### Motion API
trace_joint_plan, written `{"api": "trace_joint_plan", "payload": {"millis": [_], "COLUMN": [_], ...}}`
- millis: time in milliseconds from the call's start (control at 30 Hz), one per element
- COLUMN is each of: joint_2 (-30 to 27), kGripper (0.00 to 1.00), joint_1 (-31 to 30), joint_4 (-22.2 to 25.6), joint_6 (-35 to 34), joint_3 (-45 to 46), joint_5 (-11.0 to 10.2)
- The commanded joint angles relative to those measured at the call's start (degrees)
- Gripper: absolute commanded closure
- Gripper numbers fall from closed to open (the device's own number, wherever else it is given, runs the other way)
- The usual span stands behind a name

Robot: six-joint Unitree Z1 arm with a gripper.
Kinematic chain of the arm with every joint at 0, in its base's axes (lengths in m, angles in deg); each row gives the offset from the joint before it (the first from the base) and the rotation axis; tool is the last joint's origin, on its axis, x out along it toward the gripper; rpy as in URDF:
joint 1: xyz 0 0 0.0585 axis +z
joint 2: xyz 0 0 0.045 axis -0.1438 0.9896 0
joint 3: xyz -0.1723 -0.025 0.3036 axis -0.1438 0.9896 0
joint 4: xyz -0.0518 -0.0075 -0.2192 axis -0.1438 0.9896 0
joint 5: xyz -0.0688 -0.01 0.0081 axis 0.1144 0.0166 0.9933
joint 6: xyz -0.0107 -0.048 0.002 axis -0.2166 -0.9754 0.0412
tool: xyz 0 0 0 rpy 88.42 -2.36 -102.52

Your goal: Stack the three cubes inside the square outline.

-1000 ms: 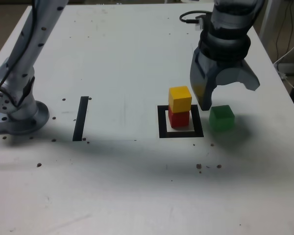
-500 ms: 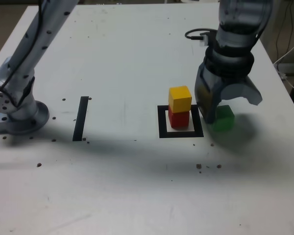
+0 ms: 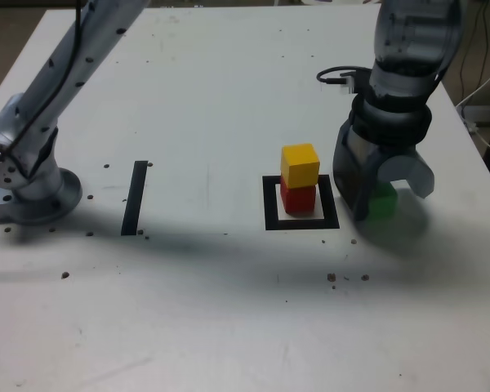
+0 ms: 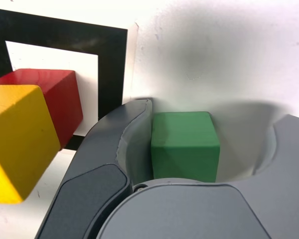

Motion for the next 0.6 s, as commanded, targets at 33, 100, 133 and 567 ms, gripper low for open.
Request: {"api": "trace_joint_plan", "payload": {"millis": [33, 100, 133, 567], "joint_2": [-0.39, -0.65, -0.79, -1.38], "kGripper": [0.38, 0.38, 0.39, 0.67], "joint_1": [-0.07, -0.07, -0.07, 0.02], "joint_4": [0.27, 0.22, 0.22, 0.3], "joint_6": [-0.16, -0.18, -0.19, -1.08], "joint_3": [-0.27, -0.23, -0.2, 0.2], "joint_5": [-0.44, -0.71, -0.82, -1.58]}}
